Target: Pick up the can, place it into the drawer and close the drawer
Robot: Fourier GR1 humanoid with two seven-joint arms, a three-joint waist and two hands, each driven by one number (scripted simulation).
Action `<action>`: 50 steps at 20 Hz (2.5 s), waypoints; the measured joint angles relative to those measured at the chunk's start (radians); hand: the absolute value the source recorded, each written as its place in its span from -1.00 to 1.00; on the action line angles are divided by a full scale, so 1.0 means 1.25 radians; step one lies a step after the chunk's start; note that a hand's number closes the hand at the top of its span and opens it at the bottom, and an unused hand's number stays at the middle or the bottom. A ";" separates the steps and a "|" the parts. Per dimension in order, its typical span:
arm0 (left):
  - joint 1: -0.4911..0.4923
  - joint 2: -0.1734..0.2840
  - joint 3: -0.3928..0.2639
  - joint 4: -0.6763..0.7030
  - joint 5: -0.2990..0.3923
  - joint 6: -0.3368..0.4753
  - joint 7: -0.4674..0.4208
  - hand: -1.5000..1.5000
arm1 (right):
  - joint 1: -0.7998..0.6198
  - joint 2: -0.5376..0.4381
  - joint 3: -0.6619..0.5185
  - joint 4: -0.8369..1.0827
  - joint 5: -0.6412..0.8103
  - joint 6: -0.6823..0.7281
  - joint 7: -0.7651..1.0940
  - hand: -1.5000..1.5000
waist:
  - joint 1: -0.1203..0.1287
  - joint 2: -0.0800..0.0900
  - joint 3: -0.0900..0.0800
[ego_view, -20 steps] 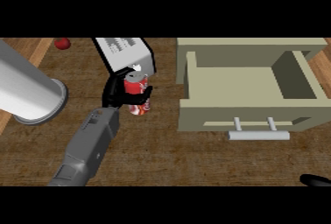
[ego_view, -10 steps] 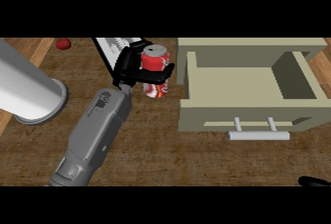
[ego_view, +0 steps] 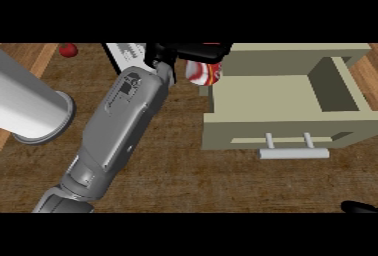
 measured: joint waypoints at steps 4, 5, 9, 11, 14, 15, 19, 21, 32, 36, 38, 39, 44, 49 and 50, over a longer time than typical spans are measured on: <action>-0.089 -0.001 -0.020 0.038 0.016 0.039 0.046 1.00 | 0.007 0.007 0.005 -0.018 0.005 -0.004 0.005 -1.00 | -0.005 0.001 0.000; -0.111 -0.001 -0.024 0.048 0.023 0.051 0.060 1.00 | 0.001 0.004 0.000 -0.013 0.001 -0.005 0.007 -1.00 | -0.006 0.001 0.000; -0.185 -0.001 -0.046 0.104 0.049 0.084 0.079 1.00 | -0.011 -0.003 -0.007 0.000 -0.007 -0.002 0.002 -1.00 | -0.011 0.003 0.000; -0.225 -0.001 -0.052 0.144 0.060 0.093 0.082 1.00 | -0.011 -0.011 -0.019 0.004 -0.022 0.005 -0.001 -1.00 | -0.017 0.004 0.000; -0.269 -0.001 -0.074 0.202 0.085 0.099 0.077 1.00 | -0.029 -0.019 -0.023 0.016 -0.023 0.004 -0.001 -1.00 | -0.022 0.006 0.001; -0.291 -0.001 -0.078 0.222 0.095 0.104 0.078 1.00 | -0.038 -0.021 -0.022 0.024 -0.022 0.003 -0.001 -1.00 | -0.025 0.007 0.001; -0.338 -0.002 -0.109 0.284 0.134 0.119 0.065 1.00 | -0.057 -0.023 -0.009 0.031 -0.013 -0.002 0.008 -1.00 | -0.034 0.010 0.001; -0.363 -0.001 -0.118 0.321 0.143 0.125 0.058 1.00 | -0.055 -0.018 -0.002 0.026 -0.012 -0.003 0.009 -1.00 | -0.042 0.012 0.001; -0.420 -0.001 -0.183 0.429 0.205 0.225 0.010 -1.00 | -0.111 -0.034 0.023 0.047 0.005 -0.007 0.027 -1.00 | -0.067 0.020 0.002; -0.427 -0.001 -0.199 0.448 0.224 0.256 -0.004 -1.00 | -0.122 -0.044 0.030 0.048 0.020 -0.005 0.026 -1.00 | -0.074 0.021 0.002; -0.427 -0.001 -0.204 0.452 0.235 0.267 -0.014 -1.00 | -0.133 -0.063 0.029 0.044 0.029 0.003 0.026 -1.00 | -0.077 0.022 0.002; -0.431 -0.002 -0.204 0.457 0.238 0.269 -0.017 -1.00 | -0.130 -0.064 0.039 0.040 0.042 0.007 0.021 -1.00 | -0.075 0.022 0.002; -0.432 -0.001 -0.198 0.467 0.269 0.274 -0.039 -1.00 | -0.157 -0.104 0.057 0.050 0.094 0.029 -0.012 -1.00 | -0.073 0.024 0.002; -0.439 -0.001 -0.179 0.469 0.303 0.274 -0.062 -1.00 | -0.186 -0.149 0.098 0.100 0.197 0.047 -0.066 -1.00 | -0.062 0.026 0.002; -0.443 -0.001 -0.177 0.467 0.311 0.276 -0.063 -1.00 | -0.200 -0.160 0.107 0.112 0.220 0.048 -0.072 -1.00 | -0.061 0.027 0.002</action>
